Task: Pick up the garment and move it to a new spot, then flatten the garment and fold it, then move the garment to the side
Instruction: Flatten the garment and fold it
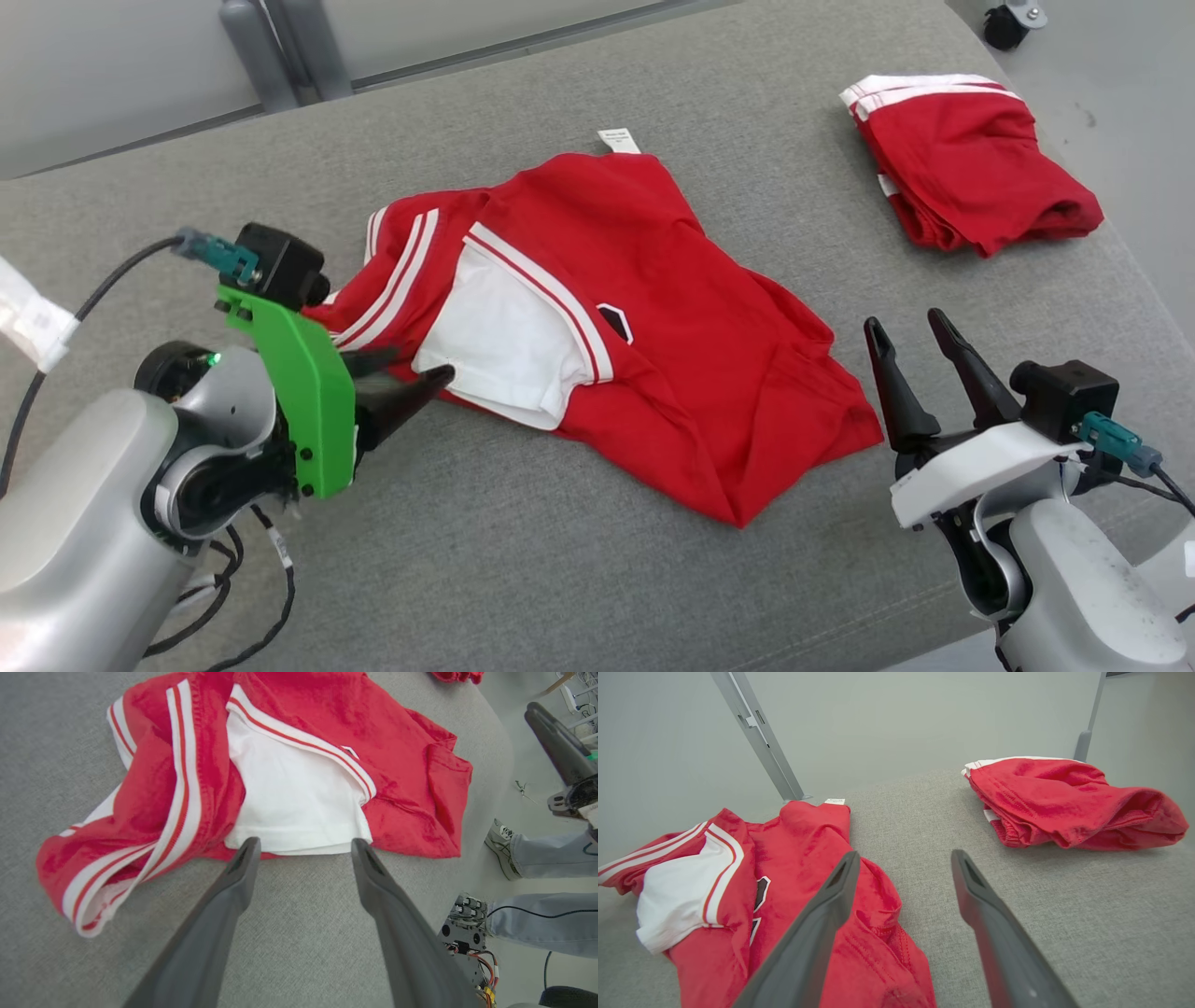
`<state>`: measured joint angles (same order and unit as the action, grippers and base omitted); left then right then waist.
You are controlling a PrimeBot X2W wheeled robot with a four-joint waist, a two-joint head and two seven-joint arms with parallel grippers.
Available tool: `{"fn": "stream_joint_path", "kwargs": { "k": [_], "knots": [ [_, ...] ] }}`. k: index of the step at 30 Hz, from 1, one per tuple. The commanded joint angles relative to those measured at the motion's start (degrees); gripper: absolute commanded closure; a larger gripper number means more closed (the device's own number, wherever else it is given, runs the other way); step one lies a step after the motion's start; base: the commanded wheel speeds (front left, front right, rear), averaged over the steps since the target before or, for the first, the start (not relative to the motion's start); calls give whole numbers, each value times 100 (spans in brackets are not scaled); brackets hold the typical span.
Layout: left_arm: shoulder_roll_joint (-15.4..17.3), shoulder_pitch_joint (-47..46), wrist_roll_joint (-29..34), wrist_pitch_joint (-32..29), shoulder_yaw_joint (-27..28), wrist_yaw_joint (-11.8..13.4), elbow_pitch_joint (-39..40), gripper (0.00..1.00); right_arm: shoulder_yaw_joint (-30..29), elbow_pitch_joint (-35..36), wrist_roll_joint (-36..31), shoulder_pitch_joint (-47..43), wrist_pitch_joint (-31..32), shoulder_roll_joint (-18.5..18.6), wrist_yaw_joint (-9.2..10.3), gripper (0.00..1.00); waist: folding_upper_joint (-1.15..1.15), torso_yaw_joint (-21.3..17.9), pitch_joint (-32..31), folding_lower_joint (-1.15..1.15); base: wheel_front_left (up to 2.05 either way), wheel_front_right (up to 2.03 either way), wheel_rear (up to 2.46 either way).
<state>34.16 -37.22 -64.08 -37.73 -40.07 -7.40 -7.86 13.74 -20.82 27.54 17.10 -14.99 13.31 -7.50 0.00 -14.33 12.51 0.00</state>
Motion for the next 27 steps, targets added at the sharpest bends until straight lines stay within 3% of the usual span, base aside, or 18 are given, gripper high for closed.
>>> {"fn": "stream_joint_path", "kwargs": {
  "k": [1, 15, 25, 26, 27],
  "knots": [
    [20, 120, -120, 47, 65, 4, -27, 0, -20, 34, -18, -38, -25, 15, 2, 0, 0, 99, 12, 0, 0, 0, 0],
    [-329, -177, -709, -169, 169, -4, -1121, 0, 94, 57, -12, 339, -25, -143, 2, 0, 0, -201, 507, 0, 0, 0, 0],
    [-327, -289, -932, -252, 112, -18, -1373, 0, 15, 43, -63, 305, -25, -214, 2, 0, 0, -315, 512, 0, 0, 0, 0],
    [-315, -297, -948, -267, 104, -18, -1357, 1, 5, 40, -63, 291, -25, -216, 2, 0, 0, -309, 501, 0, 0, 0, 0],
    [-306, -306, -973, -272, 101, -18, -1334, 11, -3, 37, -68, 279, -25, -215, 2, 0, 0, -301, 493, 0, 0, 0, 0]
  ]
}}
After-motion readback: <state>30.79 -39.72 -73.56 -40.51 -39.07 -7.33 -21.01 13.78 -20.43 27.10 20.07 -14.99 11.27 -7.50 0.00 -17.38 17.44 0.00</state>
